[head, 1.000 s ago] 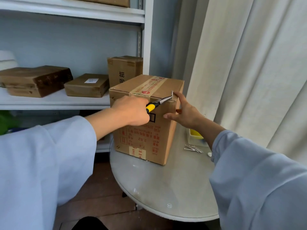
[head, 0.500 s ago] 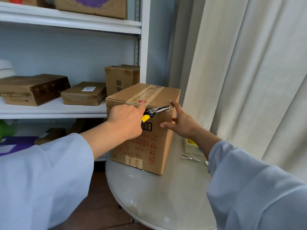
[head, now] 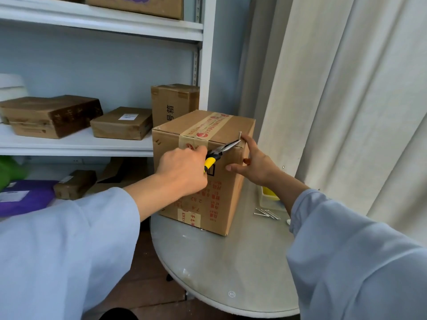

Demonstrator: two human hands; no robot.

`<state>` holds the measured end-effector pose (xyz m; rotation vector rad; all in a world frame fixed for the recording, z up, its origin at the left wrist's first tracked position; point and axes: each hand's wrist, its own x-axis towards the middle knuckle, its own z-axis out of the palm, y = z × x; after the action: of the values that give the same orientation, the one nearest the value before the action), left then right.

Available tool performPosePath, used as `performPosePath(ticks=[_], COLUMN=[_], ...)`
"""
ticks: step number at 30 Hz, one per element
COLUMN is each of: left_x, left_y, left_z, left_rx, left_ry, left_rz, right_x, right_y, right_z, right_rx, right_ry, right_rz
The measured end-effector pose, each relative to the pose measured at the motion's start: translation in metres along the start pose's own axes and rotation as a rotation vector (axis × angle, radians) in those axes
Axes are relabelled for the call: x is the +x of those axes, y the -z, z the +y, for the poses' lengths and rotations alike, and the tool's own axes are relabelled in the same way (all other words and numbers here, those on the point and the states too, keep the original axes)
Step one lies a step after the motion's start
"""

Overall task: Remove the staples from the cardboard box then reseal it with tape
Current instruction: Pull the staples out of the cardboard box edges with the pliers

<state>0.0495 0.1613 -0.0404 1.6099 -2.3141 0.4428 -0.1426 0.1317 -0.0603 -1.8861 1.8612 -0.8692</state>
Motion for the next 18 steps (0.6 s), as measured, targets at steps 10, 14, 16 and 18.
performPosePath(ticks=[10, 14, 16, 18], left_x=[0.002, 0.005, 0.007, 0.007], left_y=[0.007, 0.008, 0.011, 0.008], left_z=[-0.001, -0.001, -0.004, -0.006], left_rx=[-0.001, 0.124, 0.177, 0.061], left_ry=[0.001, -0.033, -0.058, -0.035], left_rz=[-0.031, 0.047, 0.061, -0.027], right_x=[-0.002, -0.003, -0.004, -0.005], right_y=[0.001, 0.002, 0.002, 0.002], right_z=[-0.003, -0.002, -0.001, -0.002], right_rx=[-0.012, -0.020, -0.028, -0.040], right_ry=[0.015, 0.010, 0.005, 0.005], right_rz=[-0.004, 0.001, 0.002, 0.004])
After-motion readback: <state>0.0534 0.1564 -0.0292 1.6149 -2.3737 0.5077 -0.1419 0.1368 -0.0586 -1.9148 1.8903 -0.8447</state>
